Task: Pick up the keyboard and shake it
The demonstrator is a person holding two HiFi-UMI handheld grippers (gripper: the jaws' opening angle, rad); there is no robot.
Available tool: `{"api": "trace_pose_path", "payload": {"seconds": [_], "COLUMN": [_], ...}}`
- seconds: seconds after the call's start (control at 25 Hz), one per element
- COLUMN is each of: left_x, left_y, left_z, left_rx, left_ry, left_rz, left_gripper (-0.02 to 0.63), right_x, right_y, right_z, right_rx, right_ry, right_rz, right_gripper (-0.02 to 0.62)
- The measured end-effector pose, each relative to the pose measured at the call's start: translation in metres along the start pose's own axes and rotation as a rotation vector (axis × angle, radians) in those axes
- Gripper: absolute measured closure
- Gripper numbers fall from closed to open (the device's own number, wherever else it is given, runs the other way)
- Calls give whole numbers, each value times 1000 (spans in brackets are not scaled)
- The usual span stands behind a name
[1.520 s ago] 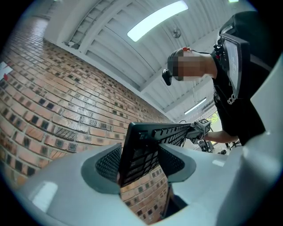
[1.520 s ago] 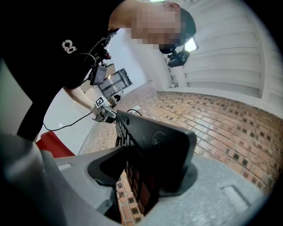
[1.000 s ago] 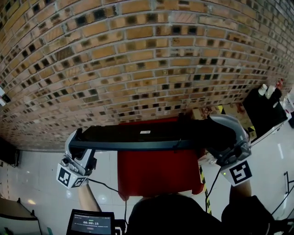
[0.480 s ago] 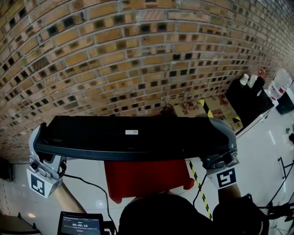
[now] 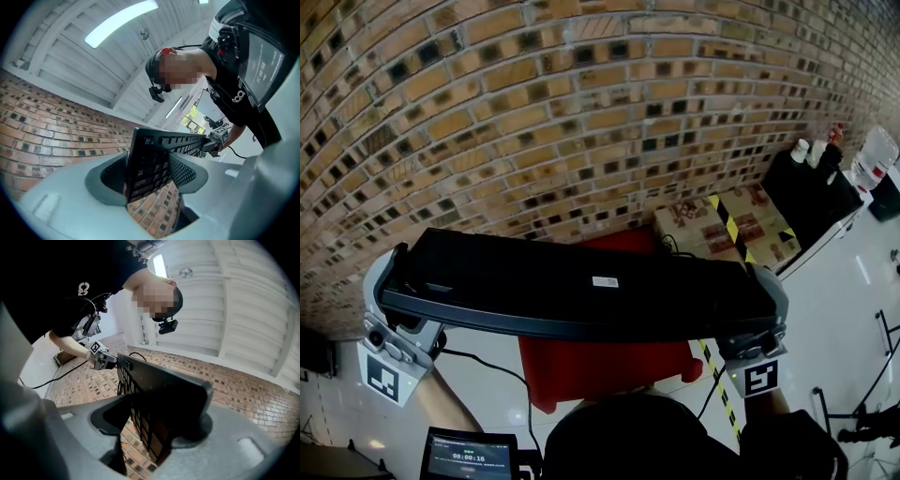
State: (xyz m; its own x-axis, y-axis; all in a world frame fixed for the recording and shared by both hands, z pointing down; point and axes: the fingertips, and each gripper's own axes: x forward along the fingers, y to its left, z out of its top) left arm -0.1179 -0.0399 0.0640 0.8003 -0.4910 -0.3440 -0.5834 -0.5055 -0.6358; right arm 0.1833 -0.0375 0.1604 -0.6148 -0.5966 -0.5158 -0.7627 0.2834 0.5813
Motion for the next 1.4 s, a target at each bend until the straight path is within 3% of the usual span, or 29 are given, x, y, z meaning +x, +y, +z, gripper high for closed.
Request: {"api": "trace_pose_path", "payload": {"seconds": [0.16,0.32,0.76,0.96,1.24,1.4], "left_x": [10,3,-95,-136,-141,-133], "left_y": [-9,-13,-28,-46,-32,-30], "left_z": [-3,-12,-63,-77,-74,-75], "left_rx": [-4,-45,-266,-347,-313,-309], "left_ry": [2,3,67,100,103,137], "left_rz": [-10,41,414,508,511,483], "left_gripper": [334,334,334,334,334,336], "right_x": [-12,-4,83,103,115,114], "right_y": [-6,-16,17,51,58,65], "right_z": [-8,-10,-14,-8,-10,-25], "right_rx": [28,55,39,-28,21,162], "right_ry": [36,71,129,116,86,80], "right_rz": [2,71,475,627,623,592], "right_gripper": [347,347,350,351,353,353]}}
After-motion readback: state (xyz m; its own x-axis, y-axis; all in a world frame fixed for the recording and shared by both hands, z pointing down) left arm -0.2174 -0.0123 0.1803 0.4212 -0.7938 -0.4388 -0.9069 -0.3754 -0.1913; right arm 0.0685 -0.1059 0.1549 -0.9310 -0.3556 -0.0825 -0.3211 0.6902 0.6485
